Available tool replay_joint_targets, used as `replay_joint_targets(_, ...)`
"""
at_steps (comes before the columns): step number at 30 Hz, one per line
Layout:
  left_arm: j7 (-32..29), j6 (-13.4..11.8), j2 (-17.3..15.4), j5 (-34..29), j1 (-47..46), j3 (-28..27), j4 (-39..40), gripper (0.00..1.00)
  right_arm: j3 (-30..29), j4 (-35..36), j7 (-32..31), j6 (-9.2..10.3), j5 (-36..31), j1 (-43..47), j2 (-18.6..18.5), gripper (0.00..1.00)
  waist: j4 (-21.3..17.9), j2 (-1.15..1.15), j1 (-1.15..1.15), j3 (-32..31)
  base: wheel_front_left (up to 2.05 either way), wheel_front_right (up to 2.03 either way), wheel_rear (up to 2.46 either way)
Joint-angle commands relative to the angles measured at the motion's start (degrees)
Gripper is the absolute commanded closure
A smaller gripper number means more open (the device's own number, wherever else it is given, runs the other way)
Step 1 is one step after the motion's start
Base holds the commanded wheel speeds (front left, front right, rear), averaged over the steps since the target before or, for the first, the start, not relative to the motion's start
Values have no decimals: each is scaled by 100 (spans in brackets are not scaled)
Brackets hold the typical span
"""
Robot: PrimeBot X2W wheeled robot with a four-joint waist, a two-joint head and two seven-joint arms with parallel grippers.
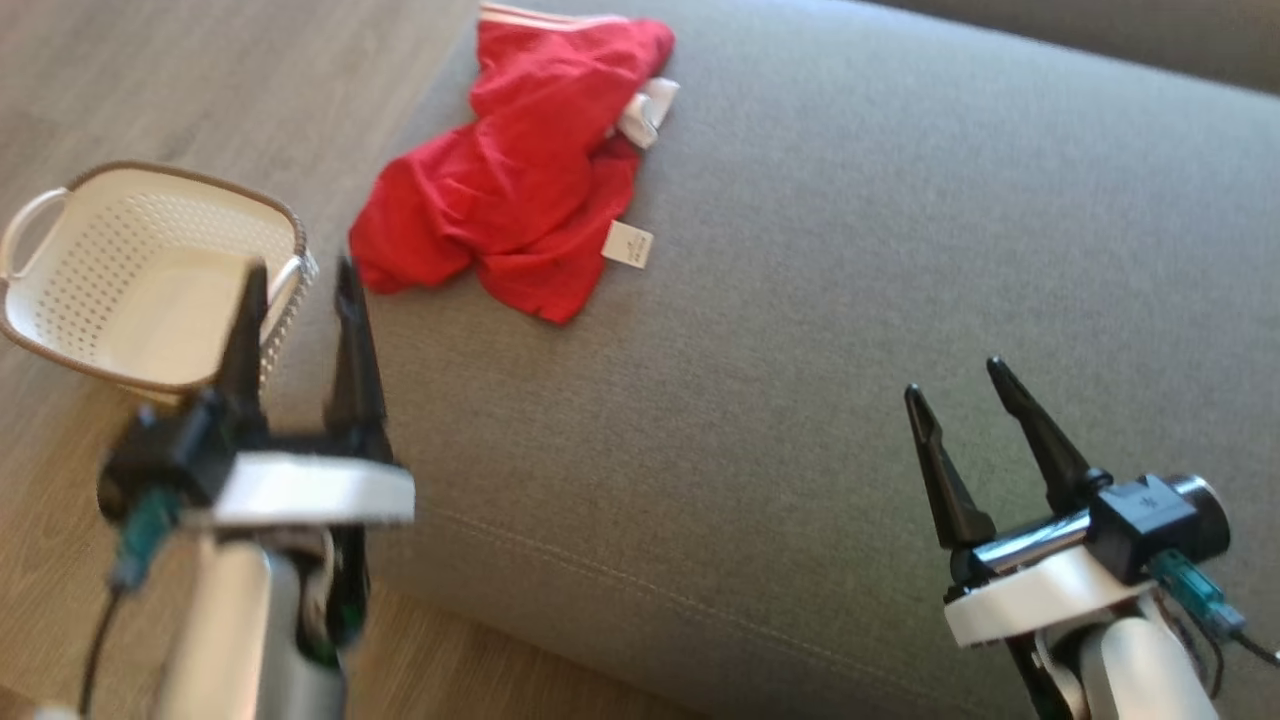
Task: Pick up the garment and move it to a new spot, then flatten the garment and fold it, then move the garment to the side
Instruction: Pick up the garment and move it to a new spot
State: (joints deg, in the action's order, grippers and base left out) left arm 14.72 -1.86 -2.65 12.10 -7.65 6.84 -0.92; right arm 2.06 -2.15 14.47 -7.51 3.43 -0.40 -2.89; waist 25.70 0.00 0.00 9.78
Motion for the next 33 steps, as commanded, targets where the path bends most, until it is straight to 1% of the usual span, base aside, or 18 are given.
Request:
replay_joint_targets(1, 28, 86, -23, -68, -469, -276, 83, 0, 127, 188, 52, 2, -95, -285, 2, 0, -138, 0, 0, 228, 0, 0, 0)
replay_joint_targets(4, 28, 285, -23, -101, -1100, -416, -218, 0, 102, 214, 52, 2, -231, -403, 2, 0, -260, 0, 0, 483, 0, 0, 0)
replay_joint_targets(6, 28, 403, -28, -129, -1545, -503, -555, 0, 66, 257, 52, 2, -299, -487, 2, 0, -345, 0, 0, 660, 0, 0, 0)
replay_joint_targets(12, 28, 560, -94, -119, -2975, -837, -1817, 0, 24, 400, 52, 2, -493, -833, 2, 0, -608, 0, 0, 1341, 0, 0, 0)
replay_joint_targets(16, 28, 688, -292, -81, -3814, -917, -2964, 0, 23, 457, 52, 2, -646, -1008, 2, 0, -779, 0, 0, 1728, 0, 0, 0)
replay_joint_targets(21, -162, 801, -331, 300, -4757, -1014, -4429, 0, -110, 543, 52, 2, -714, -1140, 2, 0, -901, 0, 0, 2051, 0, 0, 0)
replay_joint_targets(24, -186, 813, -367, 306, -5116, -968, -5059, 0, -98, 541, 52, 2, -728, -1200, 2, 0, -937, 0, 0, 2127, 0, 0, 0)
replay_joint_targets(25, -167, 808, -437, 268, -5167, -942, -5244, 0, 42, 541, 52, 2, -660, -1230, 2, 0, -1042, 0, 0, 2159, 0, 0, 0)
replay_joint_targets(28, -137, 790, -543, 172, -5262, -849, -5809, 0, 292, 535, 52, 2, -551, -1282, -2, 0, -1196, 0, 0, 2189, 0, 0, 0)
replay_joint_targets(33, -196, 815, -623, 105, -5373, -706, -6551, 0, 446, 537, 52, 2, -451, -1363, -52, 0, -1399, 0, 0, 2270, 0, 0, 0)
